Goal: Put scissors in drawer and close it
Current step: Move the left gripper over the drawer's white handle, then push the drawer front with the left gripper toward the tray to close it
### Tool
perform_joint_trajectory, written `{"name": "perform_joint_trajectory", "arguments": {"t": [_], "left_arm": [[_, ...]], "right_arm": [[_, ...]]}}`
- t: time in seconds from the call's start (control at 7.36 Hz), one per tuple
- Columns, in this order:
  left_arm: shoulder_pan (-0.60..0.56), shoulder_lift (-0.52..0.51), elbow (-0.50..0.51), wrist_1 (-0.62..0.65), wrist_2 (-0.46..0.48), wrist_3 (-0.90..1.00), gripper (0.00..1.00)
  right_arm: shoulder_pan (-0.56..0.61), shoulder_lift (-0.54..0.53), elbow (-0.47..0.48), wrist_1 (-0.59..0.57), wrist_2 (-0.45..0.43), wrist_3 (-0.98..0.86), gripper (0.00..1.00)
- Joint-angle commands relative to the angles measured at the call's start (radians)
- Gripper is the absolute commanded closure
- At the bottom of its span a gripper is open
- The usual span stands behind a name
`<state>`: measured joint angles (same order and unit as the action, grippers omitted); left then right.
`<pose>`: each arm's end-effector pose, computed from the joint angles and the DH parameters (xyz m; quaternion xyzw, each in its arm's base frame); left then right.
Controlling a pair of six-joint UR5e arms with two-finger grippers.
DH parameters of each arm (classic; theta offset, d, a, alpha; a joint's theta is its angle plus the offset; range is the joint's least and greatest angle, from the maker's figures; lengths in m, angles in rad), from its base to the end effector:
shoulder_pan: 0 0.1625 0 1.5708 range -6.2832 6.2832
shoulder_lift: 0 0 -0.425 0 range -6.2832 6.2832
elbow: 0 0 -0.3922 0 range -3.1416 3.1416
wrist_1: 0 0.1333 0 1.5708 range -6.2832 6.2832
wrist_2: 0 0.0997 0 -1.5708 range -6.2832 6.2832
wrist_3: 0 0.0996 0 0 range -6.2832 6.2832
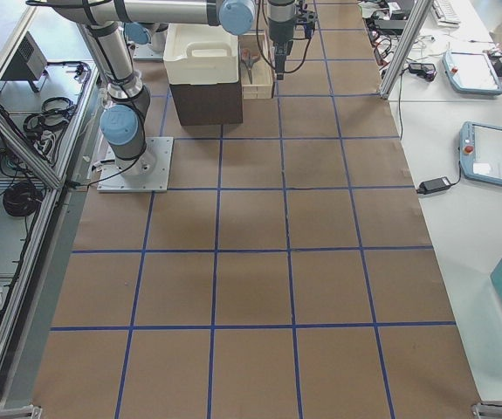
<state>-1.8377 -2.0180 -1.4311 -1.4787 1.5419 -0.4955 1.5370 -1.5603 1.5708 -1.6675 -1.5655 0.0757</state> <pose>-0.2985 -0.5754 0.3084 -0.1149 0.9874 0.1051 0.0267 0.1167 -0.5088 0.4927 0.0546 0.9976 -0.0430 0.0035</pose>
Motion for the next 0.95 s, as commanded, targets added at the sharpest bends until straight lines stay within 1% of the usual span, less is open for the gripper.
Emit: {"name": "perform_joint_trajectory", "arguments": {"t": [0.0, 0.41, 0.81], "left_arm": [[-0.002, 0.012, -0.002, -0.055, 0.003, 0.0, 0.0], [-0.008, 0.016, -0.003, -0.115, 0.003, -0.005, 0.0], [-0.021, 0.016, -0.005, -0.15, -0.003, -0.067, 0.0]], "right_arm": [[0.0, -0.003, 0.002, 0.0, 0.004, 0.001, 0.02], [0.0, -0.001, 0.003, 0.0, 0.008, 0.003, 0.02], [0.0, -0.004, 0.003, 0.003, 0.01, 0.001, 0.02]]}}
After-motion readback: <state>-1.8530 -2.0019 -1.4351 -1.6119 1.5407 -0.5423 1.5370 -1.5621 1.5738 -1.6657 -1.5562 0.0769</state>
